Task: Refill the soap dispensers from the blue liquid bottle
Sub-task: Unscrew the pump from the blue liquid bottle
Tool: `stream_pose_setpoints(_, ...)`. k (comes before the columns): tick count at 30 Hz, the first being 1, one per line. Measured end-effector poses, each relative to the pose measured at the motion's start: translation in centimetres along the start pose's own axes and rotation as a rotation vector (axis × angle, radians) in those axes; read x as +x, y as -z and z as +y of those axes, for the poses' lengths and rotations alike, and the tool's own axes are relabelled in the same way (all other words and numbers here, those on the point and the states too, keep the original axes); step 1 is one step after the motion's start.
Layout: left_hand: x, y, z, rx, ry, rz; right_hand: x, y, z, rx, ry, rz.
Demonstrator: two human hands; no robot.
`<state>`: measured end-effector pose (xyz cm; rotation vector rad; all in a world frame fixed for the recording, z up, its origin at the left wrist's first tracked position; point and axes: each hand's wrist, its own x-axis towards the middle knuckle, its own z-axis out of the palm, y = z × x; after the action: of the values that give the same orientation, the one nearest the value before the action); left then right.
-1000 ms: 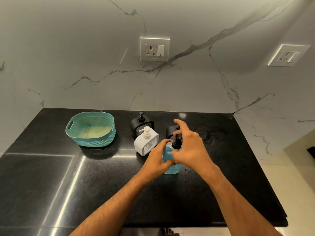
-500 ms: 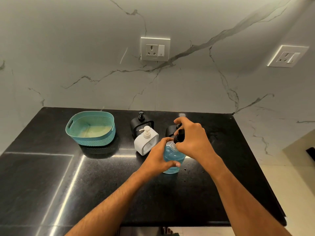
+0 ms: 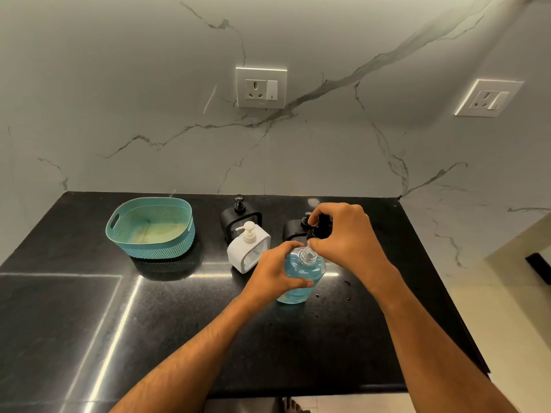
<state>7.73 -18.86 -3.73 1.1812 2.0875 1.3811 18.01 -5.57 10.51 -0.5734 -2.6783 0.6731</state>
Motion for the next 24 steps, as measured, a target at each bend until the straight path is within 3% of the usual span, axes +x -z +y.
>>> stream_pose_setpoints(8, 1.8, -2.4, 1.4, 0.041, -0.029, -0.023, -0.9, 4.6, 1.7, 0.026, -0.023, 0.191)
stream_pose_setpoints(24, 6.7, -7.3, 3.8, -0.007, -0.042, -0.085, -2.8, 10.8, 6.1, 0.029, -0.073, 0.404)
